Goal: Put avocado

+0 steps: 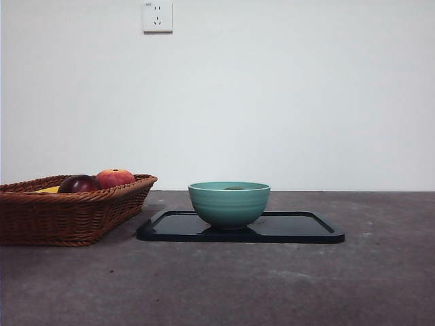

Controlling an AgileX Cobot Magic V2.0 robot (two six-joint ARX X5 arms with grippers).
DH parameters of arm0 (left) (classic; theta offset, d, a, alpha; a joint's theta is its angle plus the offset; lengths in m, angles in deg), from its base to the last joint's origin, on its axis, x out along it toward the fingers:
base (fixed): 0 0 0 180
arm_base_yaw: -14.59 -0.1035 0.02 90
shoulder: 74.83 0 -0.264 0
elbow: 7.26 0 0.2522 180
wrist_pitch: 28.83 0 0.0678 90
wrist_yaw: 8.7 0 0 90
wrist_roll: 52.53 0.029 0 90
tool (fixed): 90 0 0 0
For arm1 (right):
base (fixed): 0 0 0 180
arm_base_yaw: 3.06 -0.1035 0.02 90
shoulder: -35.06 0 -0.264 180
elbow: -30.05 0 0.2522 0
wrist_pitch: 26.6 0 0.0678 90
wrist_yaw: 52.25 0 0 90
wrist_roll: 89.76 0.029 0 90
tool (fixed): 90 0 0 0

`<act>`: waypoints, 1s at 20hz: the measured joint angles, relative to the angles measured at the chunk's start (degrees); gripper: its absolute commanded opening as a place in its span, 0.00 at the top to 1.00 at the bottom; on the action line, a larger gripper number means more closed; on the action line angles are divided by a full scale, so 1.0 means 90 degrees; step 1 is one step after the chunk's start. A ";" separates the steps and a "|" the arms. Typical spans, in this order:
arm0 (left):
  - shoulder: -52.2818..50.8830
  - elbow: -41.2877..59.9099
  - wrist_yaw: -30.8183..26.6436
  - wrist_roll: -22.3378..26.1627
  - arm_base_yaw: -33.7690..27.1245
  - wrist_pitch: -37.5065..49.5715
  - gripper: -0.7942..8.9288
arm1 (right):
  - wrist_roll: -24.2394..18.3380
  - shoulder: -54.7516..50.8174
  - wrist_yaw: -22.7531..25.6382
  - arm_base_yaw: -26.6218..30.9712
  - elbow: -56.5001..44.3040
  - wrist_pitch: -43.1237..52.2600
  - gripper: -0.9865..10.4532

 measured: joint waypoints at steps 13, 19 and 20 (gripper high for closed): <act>-0.0597 0.3932 0.0338 0.0505 -0.4170 0.5287 0.91 | 0.0000 0.0000 0.0002 0.0000 0.0000 0.0000 0.90; -0.1479 0.5508 0.0338 0.0505 -0.4187 0.6030 0.91 | 0.0000 0.0000 0.0002 0.0000 0.0000 0.0000 0.90; -0.1622 0.5591 0.0338 0.0505 -0.4197 0.6023 0.91 | 0.0000 0.0000 0.0002 0.0000 0.0000 0.0000 0.90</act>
